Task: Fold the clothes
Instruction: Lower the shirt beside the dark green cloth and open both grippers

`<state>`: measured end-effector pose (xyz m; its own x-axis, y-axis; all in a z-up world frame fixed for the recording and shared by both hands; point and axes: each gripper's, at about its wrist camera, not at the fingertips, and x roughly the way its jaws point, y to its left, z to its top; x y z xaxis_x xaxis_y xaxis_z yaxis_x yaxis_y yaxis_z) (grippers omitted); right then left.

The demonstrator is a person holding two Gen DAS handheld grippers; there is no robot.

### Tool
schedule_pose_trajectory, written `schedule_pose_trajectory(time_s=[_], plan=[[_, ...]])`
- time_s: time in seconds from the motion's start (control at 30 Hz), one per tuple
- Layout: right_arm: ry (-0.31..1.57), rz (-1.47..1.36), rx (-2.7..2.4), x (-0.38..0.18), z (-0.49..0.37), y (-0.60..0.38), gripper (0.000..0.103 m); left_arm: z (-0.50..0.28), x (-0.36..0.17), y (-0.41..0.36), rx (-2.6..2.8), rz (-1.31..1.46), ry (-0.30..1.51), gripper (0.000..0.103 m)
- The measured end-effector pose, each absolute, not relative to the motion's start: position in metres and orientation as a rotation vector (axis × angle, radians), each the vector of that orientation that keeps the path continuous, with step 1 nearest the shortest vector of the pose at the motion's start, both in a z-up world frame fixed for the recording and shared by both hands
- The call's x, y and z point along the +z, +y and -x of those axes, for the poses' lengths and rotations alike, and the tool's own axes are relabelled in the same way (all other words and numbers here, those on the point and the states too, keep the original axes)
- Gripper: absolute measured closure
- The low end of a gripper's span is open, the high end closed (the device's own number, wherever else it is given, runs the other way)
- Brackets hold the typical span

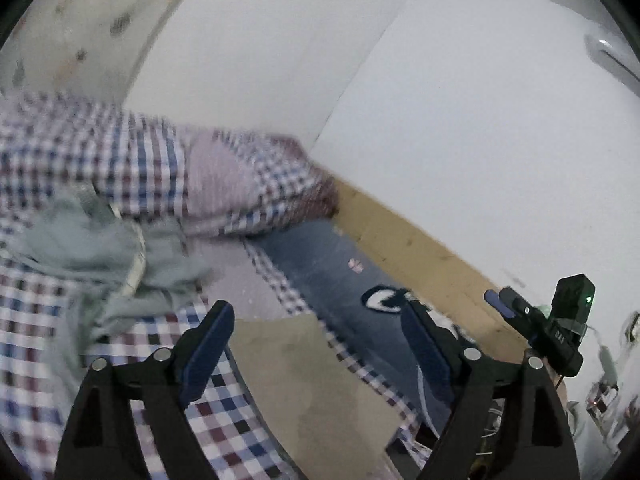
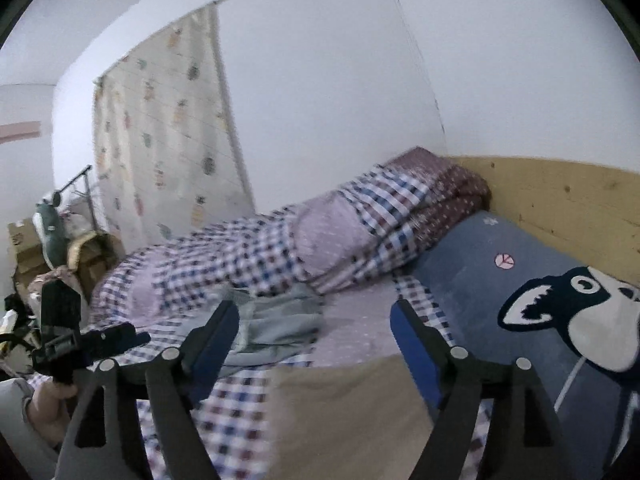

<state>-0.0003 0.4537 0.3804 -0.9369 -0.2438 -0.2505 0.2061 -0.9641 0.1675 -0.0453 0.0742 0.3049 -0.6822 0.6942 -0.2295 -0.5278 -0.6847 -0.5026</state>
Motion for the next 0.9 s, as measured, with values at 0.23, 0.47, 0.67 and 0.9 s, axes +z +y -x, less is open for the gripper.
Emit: schedule_pose_trajectory(time_s=[0.23,0.47,0.67,0.9], plan=[[-0.098,-0.274,-2.859,0.441,-0.131,0.405,0.003,-0.086,0.366,0.017,2.346,0.389,-0.527,0.000],[-0.076,-0.252,-2.827,0.455,-0.218,0.346,0.001,-0.164,0.378,-0.005,2.500,0.366,-0.379,0.000],[-0.073,-0.348,-2.810,0.409,-0.214,0.287,0.000,-0.176,0.336,-0.018,2.637,0.466,-0.309,0.000],[-0.136,-0.629,-2.784,0.302,-0.151,0.236,0.000,-0.131,0.236,-0.038,2.747,0.801,-0.423,0.000]])
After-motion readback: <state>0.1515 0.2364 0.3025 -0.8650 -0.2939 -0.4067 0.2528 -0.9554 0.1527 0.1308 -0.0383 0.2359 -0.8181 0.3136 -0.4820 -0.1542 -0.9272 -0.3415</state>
